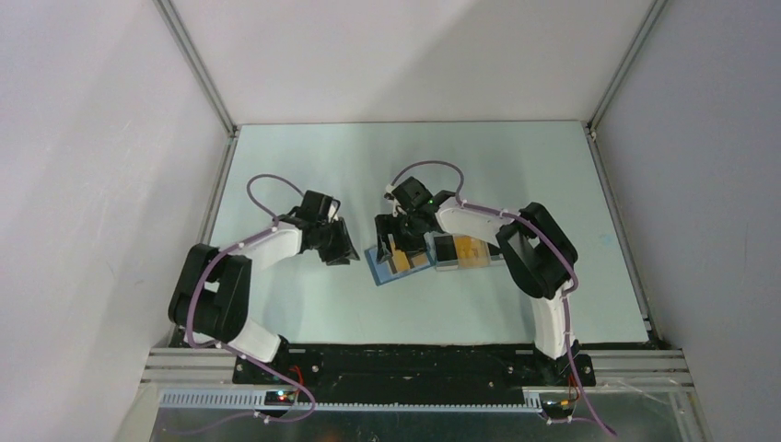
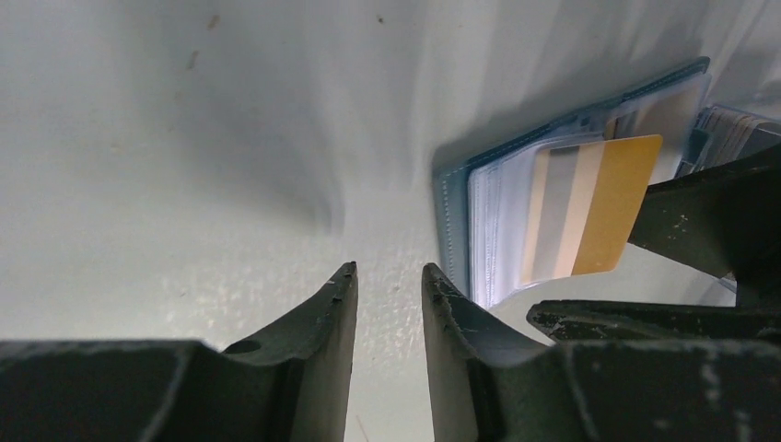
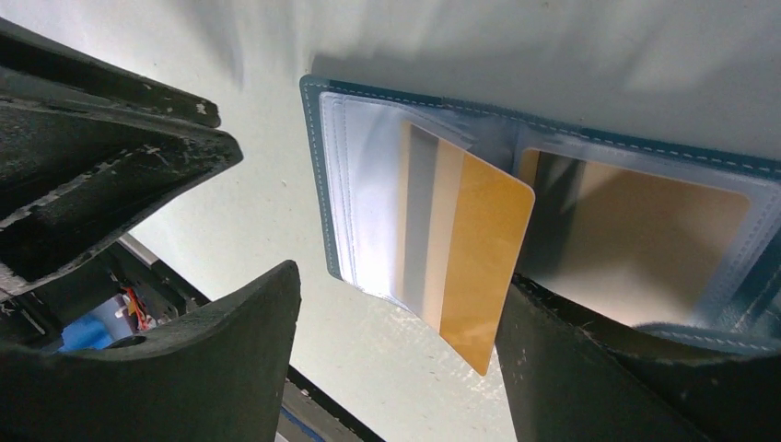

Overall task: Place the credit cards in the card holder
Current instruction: Insert the credit card into the card holder.

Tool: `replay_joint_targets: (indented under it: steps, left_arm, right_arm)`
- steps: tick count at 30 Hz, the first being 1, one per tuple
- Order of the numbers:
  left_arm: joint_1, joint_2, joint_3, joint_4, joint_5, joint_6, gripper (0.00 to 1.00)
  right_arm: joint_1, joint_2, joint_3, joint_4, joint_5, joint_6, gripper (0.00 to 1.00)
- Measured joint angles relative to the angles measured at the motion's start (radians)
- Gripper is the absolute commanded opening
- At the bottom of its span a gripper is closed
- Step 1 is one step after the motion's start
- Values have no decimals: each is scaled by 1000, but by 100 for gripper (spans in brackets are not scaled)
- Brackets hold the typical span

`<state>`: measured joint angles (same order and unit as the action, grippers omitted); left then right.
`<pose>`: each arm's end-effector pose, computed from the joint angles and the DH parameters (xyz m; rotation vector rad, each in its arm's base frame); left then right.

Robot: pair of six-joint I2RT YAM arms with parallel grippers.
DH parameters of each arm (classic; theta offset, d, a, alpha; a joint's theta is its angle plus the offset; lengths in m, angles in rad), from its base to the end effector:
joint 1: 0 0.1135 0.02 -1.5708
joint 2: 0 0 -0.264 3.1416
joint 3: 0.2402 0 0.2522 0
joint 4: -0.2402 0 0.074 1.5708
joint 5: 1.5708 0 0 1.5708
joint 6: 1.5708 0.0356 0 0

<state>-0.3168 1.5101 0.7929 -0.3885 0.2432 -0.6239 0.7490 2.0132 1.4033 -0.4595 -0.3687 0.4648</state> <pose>0.2603 -0.0944 0.1642 -0.3450 2.7540 -0.6000 0.2986 0.2952 0.1669 -0.5320 2.7693 0.8428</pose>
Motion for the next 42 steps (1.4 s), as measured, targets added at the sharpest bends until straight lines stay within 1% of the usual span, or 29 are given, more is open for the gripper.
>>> replay_joint_targets:
  steps: [4,7,11,13,14,17,18,25,31,39,42]
  left_arm:
    - [-22,34,0,38,24,-24,37]
    - [-38,58,0,63,34,-40,36]
    - [-55,82,0,86,38,-57,33]
    - [-61,92,0,95,39,-61,31]
    - [-64,94,0,99,39,-64,29]
    - [-71,104,2,113,39,-74,25]
    - [-73,109,4,117,39,-77,24]
    - [-81,129,15,133,39,-84,18]
    - [-81,135,20,134,40,-84,17]
    - [-81,135,21,139,29,-84,17]
    - [-81,134,21,140,26,-84,20]
  right_arm:
    - [0,-11,0,-23,5,-13,81]
    - [-3,-14,0,-31,-5,-14,81]
    - [-17,-24,0,-48,-11,-14,81]
    - [-26,-28,0,-55,-8,-17,78]
    - [-28,-29,0,-59,-4,-19,74]
    - [-36,-29,0,-72,8,-27,66]
    - [-37,-29,0,-77,12,-30,62]
    - [-35,8,13,-90,-15,-37,51]
    - [-21,44,35,-81,-79,-36,48]
    - [16,46,37,-91,-122,-39,48]
    - [17,46,37,-90,-132,-40,49]
